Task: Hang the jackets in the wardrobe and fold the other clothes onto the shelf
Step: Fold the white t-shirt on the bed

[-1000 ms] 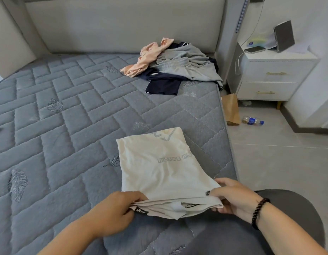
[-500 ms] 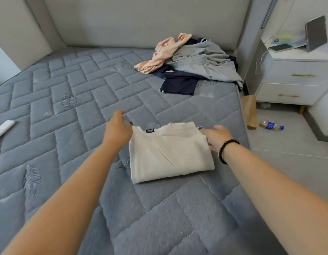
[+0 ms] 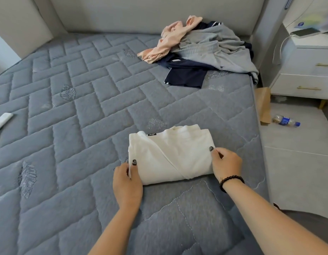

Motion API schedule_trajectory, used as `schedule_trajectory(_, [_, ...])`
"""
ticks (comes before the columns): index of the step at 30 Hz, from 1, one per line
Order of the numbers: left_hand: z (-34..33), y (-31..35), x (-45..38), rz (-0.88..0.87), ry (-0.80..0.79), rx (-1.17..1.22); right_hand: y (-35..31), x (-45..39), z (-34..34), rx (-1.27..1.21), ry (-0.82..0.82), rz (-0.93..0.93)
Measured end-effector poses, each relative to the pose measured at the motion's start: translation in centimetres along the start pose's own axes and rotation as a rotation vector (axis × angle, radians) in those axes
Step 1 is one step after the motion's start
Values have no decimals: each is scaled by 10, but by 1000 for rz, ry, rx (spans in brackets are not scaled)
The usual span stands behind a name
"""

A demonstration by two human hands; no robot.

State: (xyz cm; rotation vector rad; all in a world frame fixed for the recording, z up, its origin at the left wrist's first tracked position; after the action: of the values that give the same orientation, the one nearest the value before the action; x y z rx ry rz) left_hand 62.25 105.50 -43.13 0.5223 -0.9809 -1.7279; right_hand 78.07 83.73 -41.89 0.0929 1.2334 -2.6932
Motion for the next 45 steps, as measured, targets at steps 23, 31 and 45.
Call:
schedule_trajectory(23, [-13, 38, -73, 59, 39, -9, -18, -102, -17, -109, -56, 42])
schedule_trajectory(31, [-33, 44, -26, -419, -31, -445, -28, -67, -28, 246, -181, 356])
schedule_trajectory(45, [-53, 0, -8, -227, -142, -530, 17, -9, -60, 552, -558, 577])
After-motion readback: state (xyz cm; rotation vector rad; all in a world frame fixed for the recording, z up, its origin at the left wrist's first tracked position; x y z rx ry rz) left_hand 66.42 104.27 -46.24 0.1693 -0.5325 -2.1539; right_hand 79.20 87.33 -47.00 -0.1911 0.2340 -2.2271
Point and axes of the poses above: each hand's wrist, its own x-axis away from the middle knuckle, its own z-axis out of the back of the hand, y = z × x, the point moved 2 cm from there along -x, towards the middle knuckle, and after that the axes turned 9 degrees about z, right-handed, at the moved point
